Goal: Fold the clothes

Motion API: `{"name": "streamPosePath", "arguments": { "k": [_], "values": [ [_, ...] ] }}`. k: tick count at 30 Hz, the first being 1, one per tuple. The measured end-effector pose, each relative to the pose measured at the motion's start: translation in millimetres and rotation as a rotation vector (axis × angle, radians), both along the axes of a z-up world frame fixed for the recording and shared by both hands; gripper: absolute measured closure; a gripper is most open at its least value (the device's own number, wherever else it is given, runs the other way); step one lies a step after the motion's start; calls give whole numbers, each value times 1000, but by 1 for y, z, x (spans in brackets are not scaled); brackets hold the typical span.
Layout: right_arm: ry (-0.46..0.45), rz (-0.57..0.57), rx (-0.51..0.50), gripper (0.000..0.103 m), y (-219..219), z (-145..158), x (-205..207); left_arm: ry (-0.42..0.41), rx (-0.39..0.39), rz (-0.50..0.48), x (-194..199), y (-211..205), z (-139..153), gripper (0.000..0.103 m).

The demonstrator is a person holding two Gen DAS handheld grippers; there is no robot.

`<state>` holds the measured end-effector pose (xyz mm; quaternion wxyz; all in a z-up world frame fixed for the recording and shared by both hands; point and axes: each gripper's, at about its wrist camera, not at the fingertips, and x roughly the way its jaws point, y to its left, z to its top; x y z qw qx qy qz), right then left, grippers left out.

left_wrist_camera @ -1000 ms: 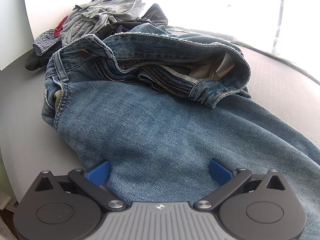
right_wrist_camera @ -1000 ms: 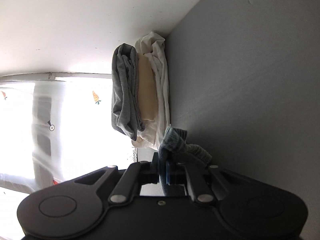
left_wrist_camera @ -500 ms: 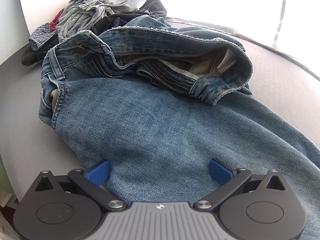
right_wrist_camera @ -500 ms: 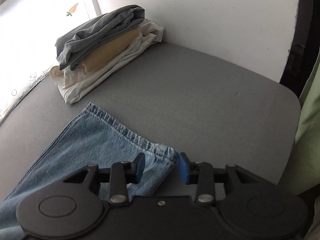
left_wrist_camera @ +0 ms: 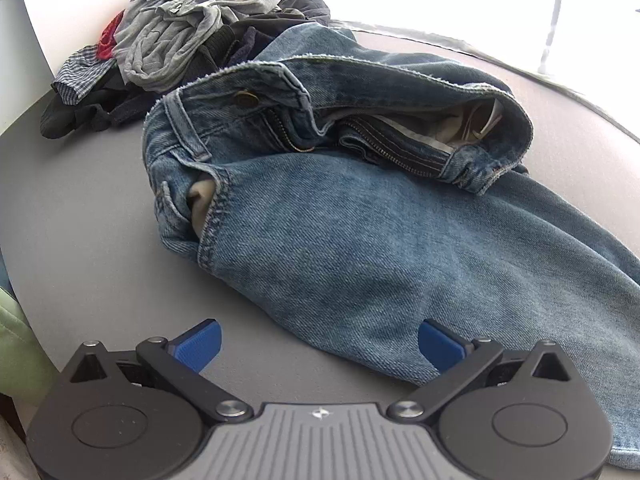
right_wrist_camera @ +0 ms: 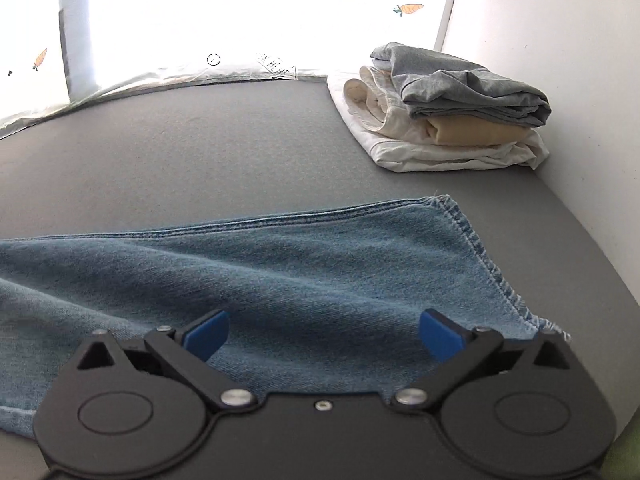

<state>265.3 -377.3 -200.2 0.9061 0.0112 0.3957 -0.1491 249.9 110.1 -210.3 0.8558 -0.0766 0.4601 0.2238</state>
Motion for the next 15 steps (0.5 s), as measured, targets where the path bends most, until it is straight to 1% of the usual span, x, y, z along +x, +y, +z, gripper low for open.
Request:
{"name": "streamPosePath", "arguments": {
  "k": [1,4,6,8,11,12,14,15],
  "values": [
    [5,28,2,0,11,0,4,-14,11,-6,-1,7,6,0],
    [12,63,29,0,43,2,11,-71,48,-42,2,28,26,0],
    [15,76,34,0,66,3,18,-102,75,-73,14,39,37,0],
    [15,86,37,0,86,7,21,-124,79,-106,31,47,46,0],
    [12,108,34,0,116,10,23,-182,67,-204,59,52,57,1],
    [25,110,24,0,126,10,24,-190,71,-245,69,50,59,2],
    [41,103,18,0,140,10,27,-201,78,-319,86,46,61,7],
    [46,99,17,0,146,10,29,-193,65,-364,95,44,59,7]
  ]
}}
